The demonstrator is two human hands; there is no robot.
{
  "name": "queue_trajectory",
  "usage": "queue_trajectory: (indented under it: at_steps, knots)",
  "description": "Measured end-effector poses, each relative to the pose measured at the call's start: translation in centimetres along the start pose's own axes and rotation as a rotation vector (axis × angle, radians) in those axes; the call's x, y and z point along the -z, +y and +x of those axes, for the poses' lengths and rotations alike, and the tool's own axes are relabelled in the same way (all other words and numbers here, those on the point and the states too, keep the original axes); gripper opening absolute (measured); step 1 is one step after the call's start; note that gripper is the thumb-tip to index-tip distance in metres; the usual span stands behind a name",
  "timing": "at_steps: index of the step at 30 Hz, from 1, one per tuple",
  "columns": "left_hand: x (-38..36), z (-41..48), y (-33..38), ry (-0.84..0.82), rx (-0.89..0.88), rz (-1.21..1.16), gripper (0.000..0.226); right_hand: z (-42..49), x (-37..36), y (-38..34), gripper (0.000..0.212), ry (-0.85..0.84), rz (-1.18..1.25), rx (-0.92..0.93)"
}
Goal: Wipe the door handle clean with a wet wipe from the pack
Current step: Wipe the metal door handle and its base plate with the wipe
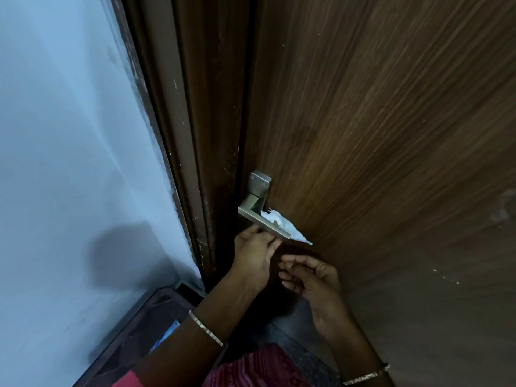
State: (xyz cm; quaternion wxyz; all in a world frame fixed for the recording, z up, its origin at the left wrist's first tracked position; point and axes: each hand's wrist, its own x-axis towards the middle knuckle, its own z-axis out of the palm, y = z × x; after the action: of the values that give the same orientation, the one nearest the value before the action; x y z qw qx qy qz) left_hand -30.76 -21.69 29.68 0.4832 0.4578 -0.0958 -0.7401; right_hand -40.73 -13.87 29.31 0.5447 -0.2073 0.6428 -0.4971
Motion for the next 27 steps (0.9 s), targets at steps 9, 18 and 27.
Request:
queue_trajectory:
  at_steps: [9,18,27]
  knots:
    - [1.6,-0.2,1.3,-0.095,-0.034,-0.014,0.025,0.0,0.8,-1.9,0.019,0.030,-0.003,0.130]
    - [2.2,-1.0,1.9,-0.138,-0.002,-0.004,0.018,-0.7,-0.2,-3.7,0.018,0.069,-0.038,0.375]
    - [2.3,-1.8,2.2,-0.187,0.110,0.060,0.015,-0.4,-0.4,-2.3,0.024,-0.067,-0.019,0.207]
